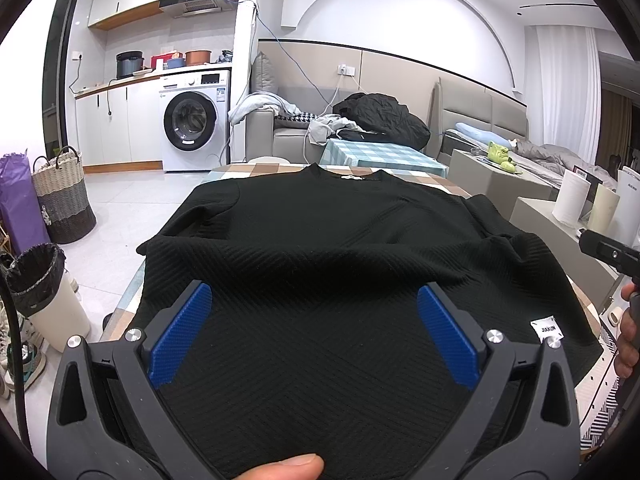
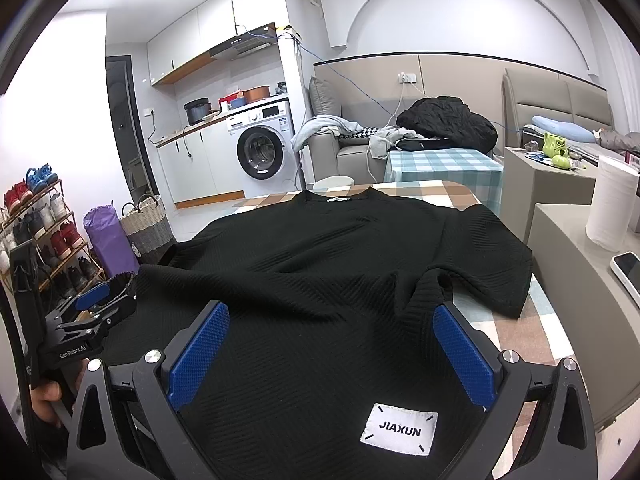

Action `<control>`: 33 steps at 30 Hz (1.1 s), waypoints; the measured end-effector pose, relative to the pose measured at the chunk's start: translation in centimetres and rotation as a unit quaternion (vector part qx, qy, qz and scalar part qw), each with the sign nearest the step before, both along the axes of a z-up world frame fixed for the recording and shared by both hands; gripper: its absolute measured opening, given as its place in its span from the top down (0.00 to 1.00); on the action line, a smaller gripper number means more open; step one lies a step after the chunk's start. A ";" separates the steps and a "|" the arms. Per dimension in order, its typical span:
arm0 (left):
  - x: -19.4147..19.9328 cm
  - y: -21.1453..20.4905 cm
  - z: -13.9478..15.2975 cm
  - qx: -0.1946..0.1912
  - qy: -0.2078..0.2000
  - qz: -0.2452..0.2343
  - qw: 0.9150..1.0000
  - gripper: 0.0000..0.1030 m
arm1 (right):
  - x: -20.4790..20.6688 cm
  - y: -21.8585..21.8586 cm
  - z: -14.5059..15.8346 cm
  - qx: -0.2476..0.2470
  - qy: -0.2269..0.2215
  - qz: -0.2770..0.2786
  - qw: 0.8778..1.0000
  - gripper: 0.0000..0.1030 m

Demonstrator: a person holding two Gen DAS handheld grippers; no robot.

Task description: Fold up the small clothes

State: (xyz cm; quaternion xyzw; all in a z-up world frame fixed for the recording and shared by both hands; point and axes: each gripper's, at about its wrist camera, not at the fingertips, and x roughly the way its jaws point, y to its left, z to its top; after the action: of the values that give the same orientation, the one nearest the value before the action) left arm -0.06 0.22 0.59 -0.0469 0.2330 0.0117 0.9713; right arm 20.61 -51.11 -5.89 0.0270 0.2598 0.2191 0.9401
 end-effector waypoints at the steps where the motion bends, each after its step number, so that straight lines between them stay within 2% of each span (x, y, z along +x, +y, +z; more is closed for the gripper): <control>1: 0.0 0.0 0.0 0.001 0.000 0.000 1.000 0.01 | 0.0 0.0 0.0 -0.001 0.000 -0.001 1.000 0.00; 26: -0.5 -1.5 1.6 0.026 -0.007 -0.010 1.000 0.01 | 1.1 0.4 -0.1 -0.015 0.017 -0.006 1.000 0.00; 33: -0.2 -1.2 2.0 0.021 -0.012 -0.006 1.000 0.01 | 1.9 0.5 0.3 -0.020 0.028 -0.021 0.999 0.00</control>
State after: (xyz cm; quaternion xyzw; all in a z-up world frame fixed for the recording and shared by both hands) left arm -0.31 -1.00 2.57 -0.0249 0.2216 0.0105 0.9748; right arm 22.52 -50.57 -5.58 0.0198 0.2894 0.1929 0.9373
